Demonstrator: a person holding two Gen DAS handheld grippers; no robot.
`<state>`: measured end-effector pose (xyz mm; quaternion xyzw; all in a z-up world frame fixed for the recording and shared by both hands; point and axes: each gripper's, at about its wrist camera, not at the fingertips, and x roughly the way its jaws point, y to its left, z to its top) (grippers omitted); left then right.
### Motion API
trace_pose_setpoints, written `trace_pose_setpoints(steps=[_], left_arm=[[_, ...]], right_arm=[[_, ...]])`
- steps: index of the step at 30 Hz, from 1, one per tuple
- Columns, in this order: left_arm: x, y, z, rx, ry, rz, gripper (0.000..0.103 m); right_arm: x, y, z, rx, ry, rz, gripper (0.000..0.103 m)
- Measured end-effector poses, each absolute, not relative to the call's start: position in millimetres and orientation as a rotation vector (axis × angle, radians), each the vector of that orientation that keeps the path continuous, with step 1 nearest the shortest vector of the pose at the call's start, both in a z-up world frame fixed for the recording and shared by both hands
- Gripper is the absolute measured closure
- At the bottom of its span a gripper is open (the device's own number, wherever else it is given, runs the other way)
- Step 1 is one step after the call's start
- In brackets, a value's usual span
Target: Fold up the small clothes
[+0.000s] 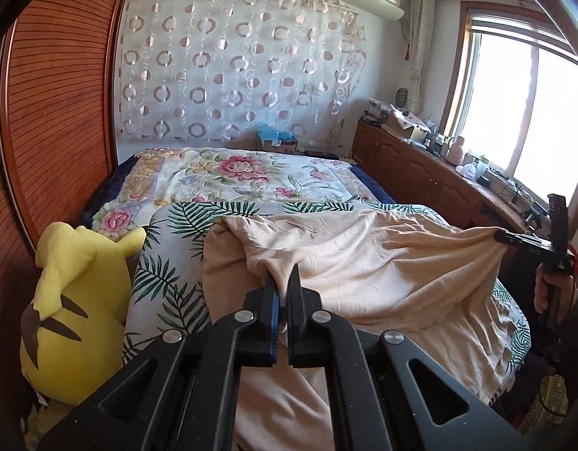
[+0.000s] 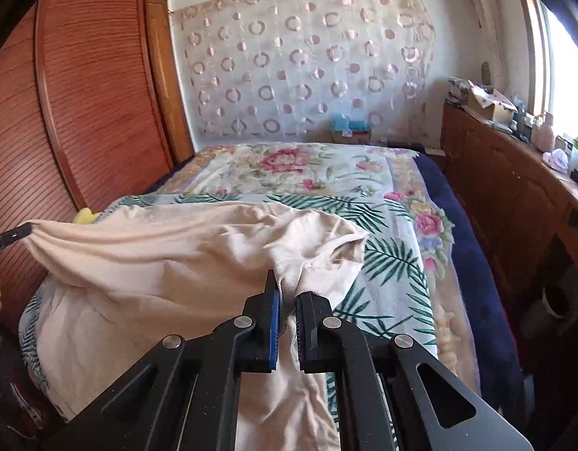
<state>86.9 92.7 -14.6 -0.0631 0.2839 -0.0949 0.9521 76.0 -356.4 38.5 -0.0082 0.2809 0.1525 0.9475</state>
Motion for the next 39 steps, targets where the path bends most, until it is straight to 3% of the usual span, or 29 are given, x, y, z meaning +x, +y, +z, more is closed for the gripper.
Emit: trace_pose_setpoints(steps=[11,23,31,33,35,39], left_arm=[[81,92,-21,-0.125,0.583,-0.190,0.099],[24,100,17,-0.158,0.482,-0.208,0.100],[30,98,-24,-0.166,0.621,-0.212,0.099],[37,92,-40,-0.165,0.680,-0.230,0.092],[43,86,-51,-0.152,0.715,-0.233,0.062],[56,71,-73,-0.093,0.787,-0.229,0.060]], right_arm=[[100,-341,58,0.004,0.514,0.325,0.097],[19,-361,90,-0.026,0.413,0.403,0.097],[5,-369,64,-0.069,0.508,0.366,0.097],[8,-366,59,-0.062,0.523,0.365,0.097],[12,-363,54,-0.062,0.538,0.368,0.097],[21,-350,52,-0.076,0.565,0.373,0.097]])
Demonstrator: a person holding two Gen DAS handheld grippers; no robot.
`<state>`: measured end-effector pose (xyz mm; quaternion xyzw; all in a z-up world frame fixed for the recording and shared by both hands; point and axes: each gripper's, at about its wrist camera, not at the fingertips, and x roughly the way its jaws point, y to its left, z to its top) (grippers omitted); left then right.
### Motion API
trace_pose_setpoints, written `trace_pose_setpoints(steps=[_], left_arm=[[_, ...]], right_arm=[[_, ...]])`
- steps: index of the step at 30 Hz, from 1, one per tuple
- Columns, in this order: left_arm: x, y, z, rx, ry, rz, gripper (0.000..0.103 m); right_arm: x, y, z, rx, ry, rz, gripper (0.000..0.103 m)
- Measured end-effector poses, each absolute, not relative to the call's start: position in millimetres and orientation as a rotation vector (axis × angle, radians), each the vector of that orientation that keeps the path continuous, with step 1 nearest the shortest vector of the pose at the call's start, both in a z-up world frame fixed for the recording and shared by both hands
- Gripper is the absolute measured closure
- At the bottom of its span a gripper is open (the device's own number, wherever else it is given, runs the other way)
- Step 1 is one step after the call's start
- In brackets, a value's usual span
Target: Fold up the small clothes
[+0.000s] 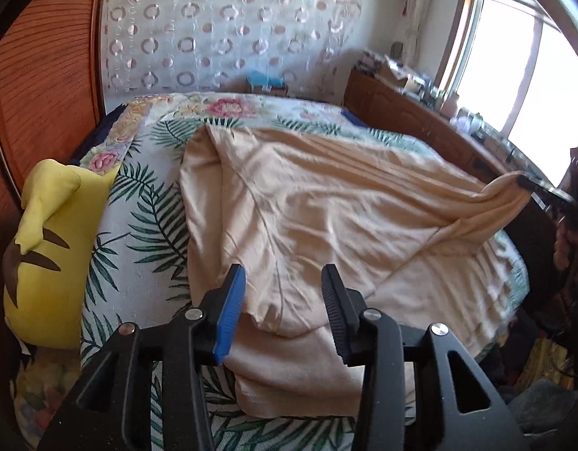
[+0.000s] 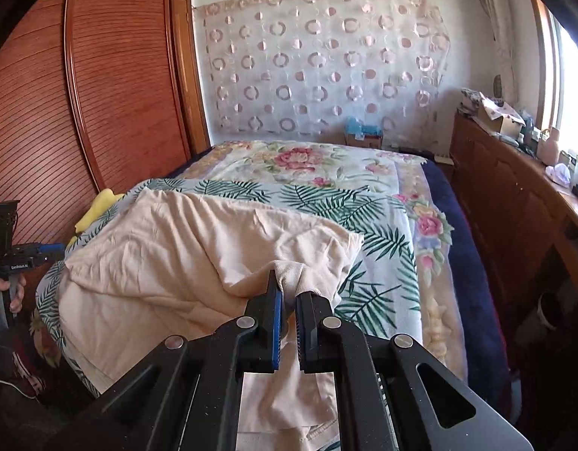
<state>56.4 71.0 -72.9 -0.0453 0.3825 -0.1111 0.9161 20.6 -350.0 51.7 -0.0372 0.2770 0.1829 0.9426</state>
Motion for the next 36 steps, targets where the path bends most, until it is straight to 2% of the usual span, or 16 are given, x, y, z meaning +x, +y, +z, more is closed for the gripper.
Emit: trace_pose_setpoints(steps=[7,9,10,11,20,26,30,36], left_arm=[[73,63,-105,-0.015,0.878,-0.161,0.060],[72,62,-105,-0.018,0.870,-0.183,0.077],[72,62,-105,-0.012,0.872,-0.191,0.098],[70,61,-104,-0.009,0.870,-0.196,0.100],[30,85,-41,-0.084,0.663,-0.177,0.100],[5,100,-9,-0.131,0.624,-0.191,0.100],[0,98,-22,-0.118,0.667,-0.175,0.100],[4,95,-67,-0.133,0.789,-0.158,0.100]], right_arm=[[21,-347,51,-0.112,0.589,0.378,0.097],[21,-348,51,-0.112,0.592,0.380,0.097],[22,-349,50,-0.113,0.593,0.381,0.097],[21,-351,52,-0.113,0.591,0.382,0.097],[2,-369,76,-0.084,0.516,0.383,0.097],[-31,-383,98,-0.084,0.498,0.395,0.097],[-47,-393,87,-0.083,0.546,0.375,0.097],[-45,-389,25,-0.096,0.696,0.319,0.097]])
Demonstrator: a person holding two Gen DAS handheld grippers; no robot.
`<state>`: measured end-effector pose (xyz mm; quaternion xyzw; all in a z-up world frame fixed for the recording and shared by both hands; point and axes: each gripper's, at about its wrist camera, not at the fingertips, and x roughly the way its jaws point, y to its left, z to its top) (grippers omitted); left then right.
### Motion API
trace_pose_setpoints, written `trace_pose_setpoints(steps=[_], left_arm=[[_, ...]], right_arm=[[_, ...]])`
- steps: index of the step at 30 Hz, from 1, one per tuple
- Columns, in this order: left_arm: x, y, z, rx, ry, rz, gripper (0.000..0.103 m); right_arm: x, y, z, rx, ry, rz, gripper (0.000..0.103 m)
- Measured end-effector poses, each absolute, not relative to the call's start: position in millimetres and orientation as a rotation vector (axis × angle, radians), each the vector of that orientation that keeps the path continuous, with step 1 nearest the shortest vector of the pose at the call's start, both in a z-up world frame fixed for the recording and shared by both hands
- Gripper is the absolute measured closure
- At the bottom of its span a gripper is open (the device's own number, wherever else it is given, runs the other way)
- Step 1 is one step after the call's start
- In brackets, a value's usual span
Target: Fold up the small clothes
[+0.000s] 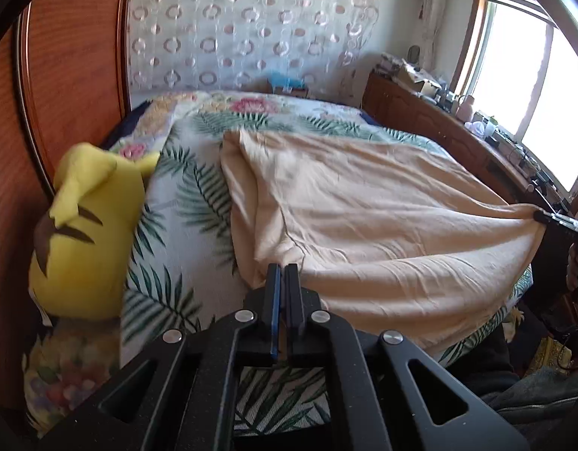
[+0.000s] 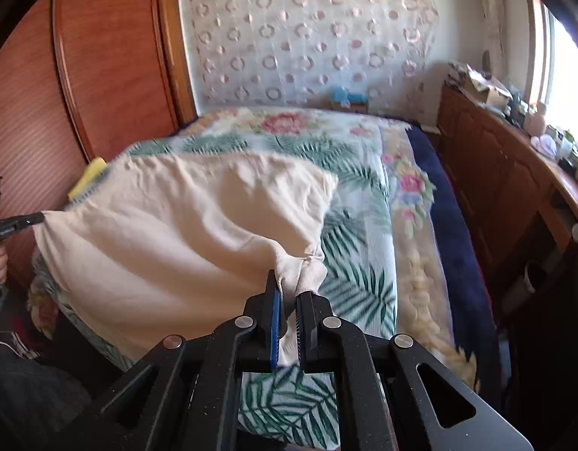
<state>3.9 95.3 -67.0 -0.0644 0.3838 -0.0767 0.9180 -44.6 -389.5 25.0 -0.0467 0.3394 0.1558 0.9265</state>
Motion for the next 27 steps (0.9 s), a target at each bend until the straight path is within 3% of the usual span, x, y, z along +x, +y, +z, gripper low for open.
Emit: trace_pose_setpoints(steps=[5,6,8,18,27], left_arm=[[4,94,-85,-0.147,0.837,-0.169,0.097],[4,94,-88,-0.145,0.843,-0.169,0.091],[5,93,-91,-0.140,0.849,-0.160,0.059],[9,85,-102,-0.122,0.875,-0.149,0.058],[12,83,-107,-0.110,0.886,-0.132,0.058]], right_arm=[[-42,-392,2,-0.075,0.744,0.291,0.096],[-42,-391,2,-0.076,0.745,0.282,0.092],[-40,-391,6,-0.080,0.743,0.269,0.090],[-45,-385,22,-0.142,0.666,0.250,0.063],[-50,-358,23,-0.144,0.635,0.329,0.059]])
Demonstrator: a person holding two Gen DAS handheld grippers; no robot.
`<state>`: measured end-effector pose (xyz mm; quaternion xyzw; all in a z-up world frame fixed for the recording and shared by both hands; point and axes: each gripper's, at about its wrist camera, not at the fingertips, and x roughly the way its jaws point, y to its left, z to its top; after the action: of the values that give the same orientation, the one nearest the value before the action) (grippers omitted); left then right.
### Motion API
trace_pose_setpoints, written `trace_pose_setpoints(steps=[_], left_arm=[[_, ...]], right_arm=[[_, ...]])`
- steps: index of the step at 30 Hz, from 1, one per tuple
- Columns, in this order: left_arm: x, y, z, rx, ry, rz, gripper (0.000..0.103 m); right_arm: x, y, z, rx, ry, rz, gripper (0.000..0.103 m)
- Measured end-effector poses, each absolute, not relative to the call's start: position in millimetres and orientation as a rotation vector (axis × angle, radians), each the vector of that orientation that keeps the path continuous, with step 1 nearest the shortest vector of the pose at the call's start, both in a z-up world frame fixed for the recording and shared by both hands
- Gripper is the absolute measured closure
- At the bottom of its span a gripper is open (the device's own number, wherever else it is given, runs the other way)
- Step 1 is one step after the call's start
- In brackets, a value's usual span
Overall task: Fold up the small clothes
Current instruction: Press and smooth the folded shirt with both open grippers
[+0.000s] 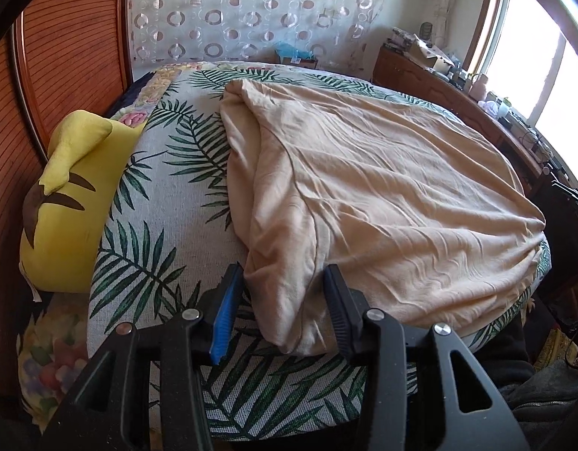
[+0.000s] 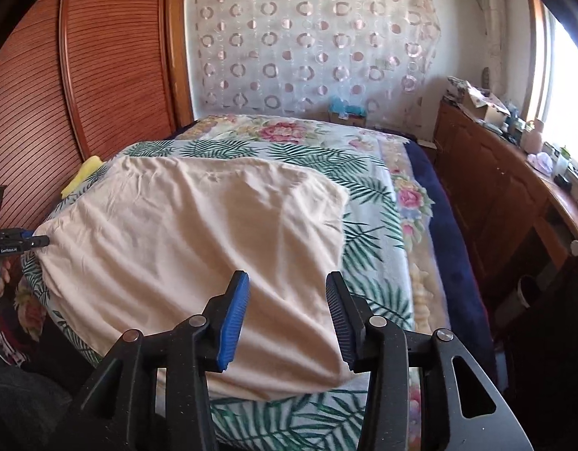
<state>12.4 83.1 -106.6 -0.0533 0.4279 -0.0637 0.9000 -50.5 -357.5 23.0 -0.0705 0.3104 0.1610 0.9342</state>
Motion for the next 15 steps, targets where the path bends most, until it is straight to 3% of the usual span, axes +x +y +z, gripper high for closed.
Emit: trace_pose_setpoints(steps=[5,6,8,10,15], left_arm=[[14,82,-111,-0.112,0.894,-0.139,0.054],[14,82,-111,-0.112,0.896,-0.142,0.050],[16,83,-113,-0.109,0.907,-0.117,0.024],[16,84,-114,-0.116,0.907,-0.117,0.022],[16,84,-115,-0.119,0.900,-0.104,0.022]], right_arm=[[-42,-333,0,-0.123,0.683,0.405,0.057],[-39,-328,-6,-0.123,0.694,0.415,0.054],[-34,-324,-17,-0.118,0.704,0.429,0.045],[-27,-323,-27,-0.107,0.729,0.438,0.039],[-10,-324,-47,-0.159,0.769,0.387,0.039]])
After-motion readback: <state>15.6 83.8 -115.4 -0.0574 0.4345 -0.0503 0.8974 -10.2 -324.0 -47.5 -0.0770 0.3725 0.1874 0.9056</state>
